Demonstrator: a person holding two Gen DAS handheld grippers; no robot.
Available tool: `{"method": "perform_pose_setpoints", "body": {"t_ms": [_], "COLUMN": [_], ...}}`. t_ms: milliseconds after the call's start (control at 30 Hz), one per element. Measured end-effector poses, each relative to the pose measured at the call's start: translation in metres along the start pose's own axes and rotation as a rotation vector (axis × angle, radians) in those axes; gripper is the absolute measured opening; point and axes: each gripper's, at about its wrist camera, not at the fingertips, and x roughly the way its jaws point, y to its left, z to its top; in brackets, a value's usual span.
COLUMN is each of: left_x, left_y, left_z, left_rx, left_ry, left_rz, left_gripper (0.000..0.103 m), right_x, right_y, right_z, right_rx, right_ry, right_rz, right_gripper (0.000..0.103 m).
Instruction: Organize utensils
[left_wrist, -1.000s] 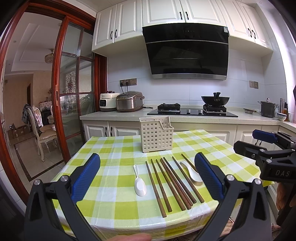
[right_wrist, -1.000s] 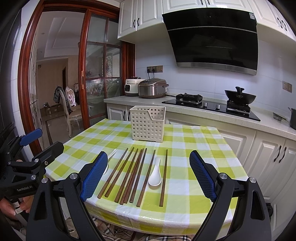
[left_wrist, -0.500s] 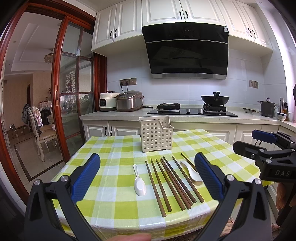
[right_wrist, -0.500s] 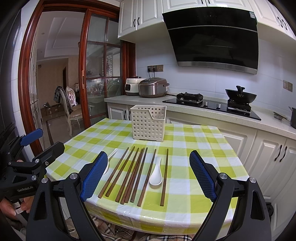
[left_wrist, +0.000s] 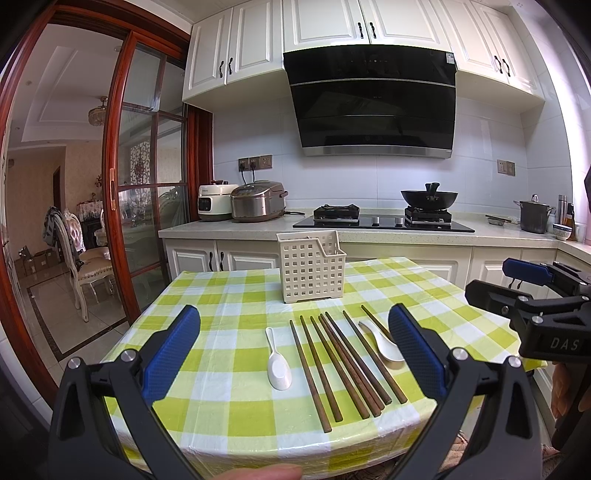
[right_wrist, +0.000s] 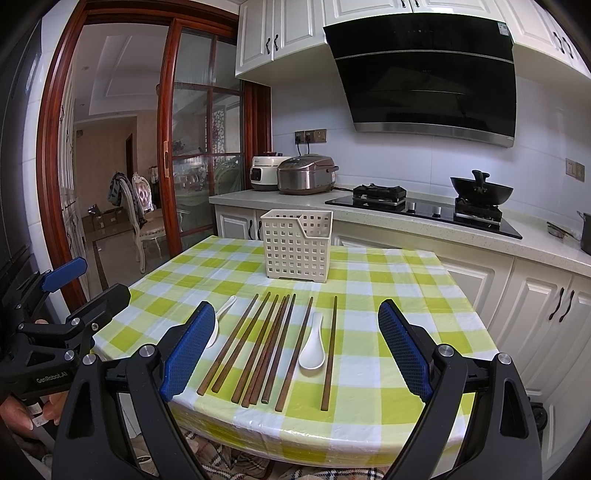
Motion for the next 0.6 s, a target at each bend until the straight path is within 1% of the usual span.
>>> {"method": "perform_pose_setpoints", "body": {"t_ms": [467, 600], "left_x": [0.003, 0.007], "left_y": [-0.002, 0.0], "left_z": [-0.004, -0.004], "left_rx": [0.001, -0.006], "left_ry": [0.013, 0.028], "left_rz": [-0.005, -0.021], "left_gripper": [0.099, 0.099], "right_x": [0.003, 0.006], "right_y": [0.006, 0.009], "right_z": [-0.006, -0.011], "right_rx": [0.007, 0.012], "right_ry": [0.01, 0.021], "right_rz": [0.002, 0.009], "right_gripper": [0.085, 0.085]}}
